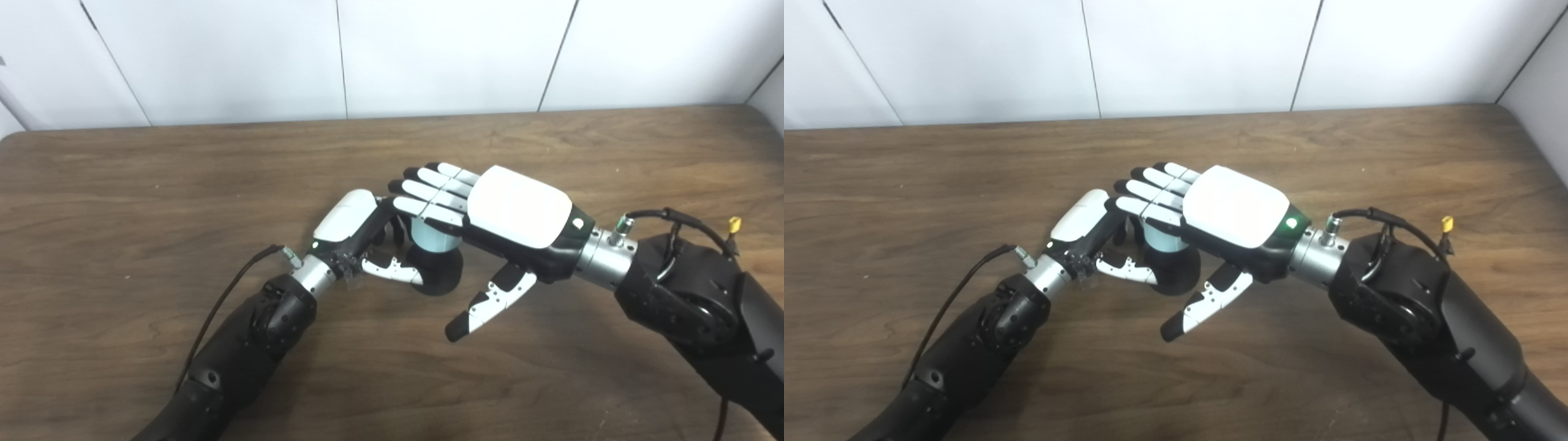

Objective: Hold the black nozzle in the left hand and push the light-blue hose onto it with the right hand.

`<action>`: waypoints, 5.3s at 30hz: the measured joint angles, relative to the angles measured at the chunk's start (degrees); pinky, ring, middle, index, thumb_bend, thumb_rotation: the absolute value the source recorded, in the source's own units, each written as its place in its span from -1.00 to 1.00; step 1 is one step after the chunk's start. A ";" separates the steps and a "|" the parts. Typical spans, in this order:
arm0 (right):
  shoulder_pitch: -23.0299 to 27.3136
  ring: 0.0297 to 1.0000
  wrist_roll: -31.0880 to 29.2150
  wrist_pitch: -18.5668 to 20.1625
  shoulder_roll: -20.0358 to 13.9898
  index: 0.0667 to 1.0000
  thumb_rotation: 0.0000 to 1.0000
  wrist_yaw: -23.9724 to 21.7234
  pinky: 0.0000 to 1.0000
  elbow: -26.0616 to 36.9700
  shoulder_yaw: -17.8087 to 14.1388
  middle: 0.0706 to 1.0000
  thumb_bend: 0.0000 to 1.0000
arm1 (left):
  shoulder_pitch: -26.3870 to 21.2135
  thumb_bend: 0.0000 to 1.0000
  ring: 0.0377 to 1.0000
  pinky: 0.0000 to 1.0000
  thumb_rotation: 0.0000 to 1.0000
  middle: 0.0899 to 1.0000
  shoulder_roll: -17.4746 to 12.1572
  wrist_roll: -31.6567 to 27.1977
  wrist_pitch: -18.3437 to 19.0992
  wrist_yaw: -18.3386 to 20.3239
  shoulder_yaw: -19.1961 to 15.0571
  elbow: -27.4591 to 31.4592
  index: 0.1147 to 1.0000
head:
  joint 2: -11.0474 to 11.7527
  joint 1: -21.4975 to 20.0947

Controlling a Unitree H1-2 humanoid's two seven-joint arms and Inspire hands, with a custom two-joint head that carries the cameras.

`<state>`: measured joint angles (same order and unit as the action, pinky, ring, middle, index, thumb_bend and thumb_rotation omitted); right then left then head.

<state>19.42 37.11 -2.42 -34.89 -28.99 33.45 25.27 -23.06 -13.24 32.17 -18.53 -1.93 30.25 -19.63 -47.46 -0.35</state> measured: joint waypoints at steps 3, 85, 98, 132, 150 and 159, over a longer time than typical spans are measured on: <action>-0.21 0.97 -0.10 0.00 -0.14 0.93 0.89 0.00 0.82 0.00 -0.16 0.99 0.78 | 0.00 0.01 -0.15 -0.20 -1.00 -0.11 -0.03 0.00 0.00 0.02 0.02 0.00 -0.18 | -0.09 0.00; -1.43 0.95 4.34 6.99 0.99 0.92 0.92 0.07 0.79 3.75 2.58 0.98 0.72 | 0.17 0.01 -0.20 -0.29 -1.00 -0.15 -0.47 -0.25 0.04 0.19 0.04 0.81 -0.14 | -0.88 0.26; -4.17 1.00 -7.03 7.06 5.84 1.00 0.95 5.27 0.78 -0.15 -0.82 1.00 0.52 | 0.31 0.01 -0.18 -0.26 -1.00 -0.14 -0.90 -0.24 0.21 0.41 -0.12 0.92 -0.15 | -0.97 0.26; -3.38 0.94 12.92 0.15 2.50 0.89 0.94 7.94 0.81 -0.54 5.44 0.94 0.52 | 0.36 0.01 -0.20 -0.27 -1.00 -0.14 -1.02 -0.47 0.22 0.44 -0.37 0.97 -0.15 | -1.32 0.18; -8.42 0.88 -18.96 5.66 11.96 1.00 0.35 9.62 0.51 -4.34 -10.17 1.00 0.26 | 0.10 0.01 -0.23 -0.30 -1.00 -0.15 -1.04 -0.38 1.91 2.14 0.35 1.58 -0.12 | -0.18 -0.53; -9.02 0.72 -35.08 11.68 21.46 1.00 0.04 16.00 0.36 -15.77 -27.12 0.98 0.51 | -0.60 0.01 -0.17 -0.25 -1.00 -0.13 -0.53 -0.39 0.66 1.92 0.53 0.09 -0.16 | 0.79 -0.35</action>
<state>10.40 2.03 9.26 -13.42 -12.98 17.69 -1.85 -23.67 -13.77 31.79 -17.87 -0.02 30.78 -19.54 -46.67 -0.70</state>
